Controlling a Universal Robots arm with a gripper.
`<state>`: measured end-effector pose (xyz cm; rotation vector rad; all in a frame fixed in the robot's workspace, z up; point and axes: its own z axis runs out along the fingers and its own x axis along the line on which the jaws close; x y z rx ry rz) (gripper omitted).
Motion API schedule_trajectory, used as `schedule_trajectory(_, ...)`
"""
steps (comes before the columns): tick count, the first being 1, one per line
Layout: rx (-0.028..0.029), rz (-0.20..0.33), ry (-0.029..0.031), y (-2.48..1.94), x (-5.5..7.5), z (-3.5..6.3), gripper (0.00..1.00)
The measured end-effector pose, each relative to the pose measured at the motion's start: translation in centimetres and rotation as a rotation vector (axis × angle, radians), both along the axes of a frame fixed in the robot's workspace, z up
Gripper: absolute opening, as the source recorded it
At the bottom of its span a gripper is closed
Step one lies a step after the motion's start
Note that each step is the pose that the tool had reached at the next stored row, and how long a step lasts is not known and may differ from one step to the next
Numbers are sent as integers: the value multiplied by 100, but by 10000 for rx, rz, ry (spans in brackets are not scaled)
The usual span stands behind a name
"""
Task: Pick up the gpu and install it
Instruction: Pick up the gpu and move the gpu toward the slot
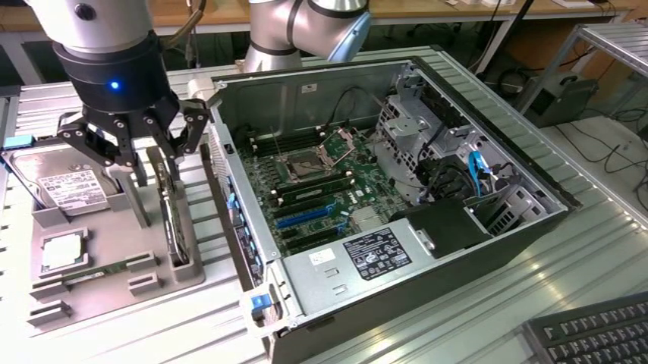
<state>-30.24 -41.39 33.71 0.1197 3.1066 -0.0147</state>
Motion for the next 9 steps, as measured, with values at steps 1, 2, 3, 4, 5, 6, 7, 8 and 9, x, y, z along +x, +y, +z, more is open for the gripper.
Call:
schedule_trajectory(1, 0, -11, -1, -1, -1, -18, 42)
schedule_trajectory(2, 1, -19, -2, -1, -2, -38, 42)
schedule_trajectory(3, 0, -21, -6, -2, -3, -56, 42)
schedule_trajectory(4, 0, -22, -12, -2, -3, -73, 42)
schedule_trajectory(5, 0, -23, -20, -2, -3, -89, 42)
schedule_trajectory(6, 0, -23, -30, -2, -3, -106, 42)
schedule_trajectory(7, 0, -22, -40, -2, -3, -120, 42)
schedule_trajectory(8, 0, -22, -55, -2, -3, -141, 42)
schedule_trajectory(9, 1, -22, -66, -2, -3, -159, 42)
